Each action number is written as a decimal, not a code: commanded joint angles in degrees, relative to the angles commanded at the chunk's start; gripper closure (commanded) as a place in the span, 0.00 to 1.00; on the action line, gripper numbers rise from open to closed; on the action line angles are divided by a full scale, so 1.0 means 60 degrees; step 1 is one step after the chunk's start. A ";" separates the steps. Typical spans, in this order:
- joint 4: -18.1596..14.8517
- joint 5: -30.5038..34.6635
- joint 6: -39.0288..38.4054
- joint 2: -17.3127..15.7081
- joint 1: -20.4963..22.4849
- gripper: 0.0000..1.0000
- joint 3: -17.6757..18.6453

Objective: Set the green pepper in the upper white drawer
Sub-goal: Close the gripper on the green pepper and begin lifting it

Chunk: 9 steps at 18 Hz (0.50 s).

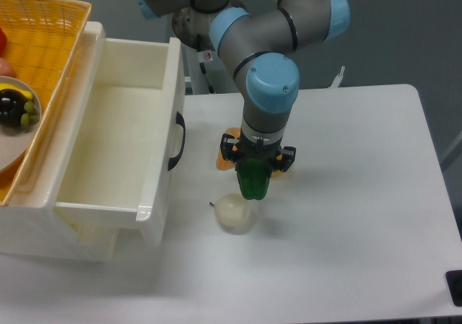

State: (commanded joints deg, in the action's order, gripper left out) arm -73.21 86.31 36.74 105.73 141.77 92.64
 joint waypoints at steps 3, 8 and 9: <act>0.0000 0.0000 0.0000 0.0000 0.0015 0.51 0.0000; -0.0015 -0.0058 -0.0073 -0.0117 0.0058 0.51 -0.0029; -0.0015 -0.0073 -0.0088 -0.0132 0.0073 0.51 -0.0029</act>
State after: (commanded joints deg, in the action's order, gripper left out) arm -73.30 85.87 36.21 104.94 142.21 92.46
